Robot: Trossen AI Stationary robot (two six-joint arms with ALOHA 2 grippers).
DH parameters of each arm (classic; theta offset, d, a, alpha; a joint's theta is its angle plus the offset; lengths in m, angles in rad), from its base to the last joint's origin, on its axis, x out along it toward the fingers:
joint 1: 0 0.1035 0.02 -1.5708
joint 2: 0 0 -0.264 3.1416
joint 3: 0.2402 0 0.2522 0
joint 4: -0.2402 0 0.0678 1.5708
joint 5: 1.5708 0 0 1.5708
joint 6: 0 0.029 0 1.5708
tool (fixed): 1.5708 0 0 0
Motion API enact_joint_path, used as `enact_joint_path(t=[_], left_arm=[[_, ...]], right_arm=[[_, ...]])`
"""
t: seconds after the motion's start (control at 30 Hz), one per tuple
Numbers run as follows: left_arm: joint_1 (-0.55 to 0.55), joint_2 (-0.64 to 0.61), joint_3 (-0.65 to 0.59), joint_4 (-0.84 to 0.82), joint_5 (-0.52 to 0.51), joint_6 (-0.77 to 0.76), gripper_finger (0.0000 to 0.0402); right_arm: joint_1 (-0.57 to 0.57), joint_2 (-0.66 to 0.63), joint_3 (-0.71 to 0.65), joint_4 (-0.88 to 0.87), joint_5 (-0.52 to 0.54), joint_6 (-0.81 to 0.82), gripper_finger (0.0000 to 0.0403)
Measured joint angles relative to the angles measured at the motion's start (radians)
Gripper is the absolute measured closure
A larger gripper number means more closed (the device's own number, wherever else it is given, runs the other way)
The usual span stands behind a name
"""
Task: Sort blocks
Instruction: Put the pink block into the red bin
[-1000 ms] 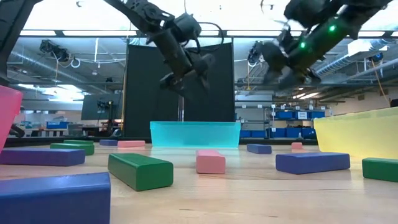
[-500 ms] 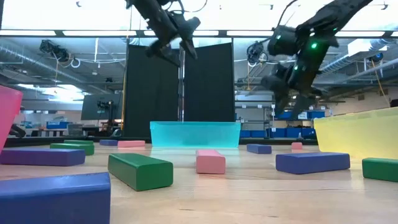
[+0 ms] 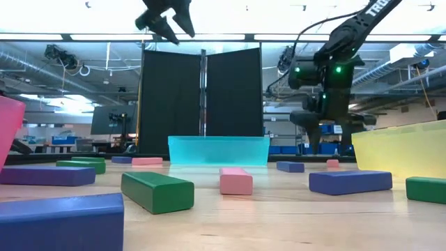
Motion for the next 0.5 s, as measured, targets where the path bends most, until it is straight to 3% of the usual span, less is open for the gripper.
enact_joint_path(t=[0.23, 0.5], left_arm=[[-0.041, -0.171, -0.113, 0.01, -0.041, 0.001, 0.009], [-0.067, -0.378, -0.277, 0.035, -0.037, -0.078, 0.009]], right_arm=[[-0.021, 0.084, 0.0, 0.025, -0.01, 0.037, 0.008], [-0.044, 0.121, 0.005, 0.056, -0.036, 0.047, 0.0198]])
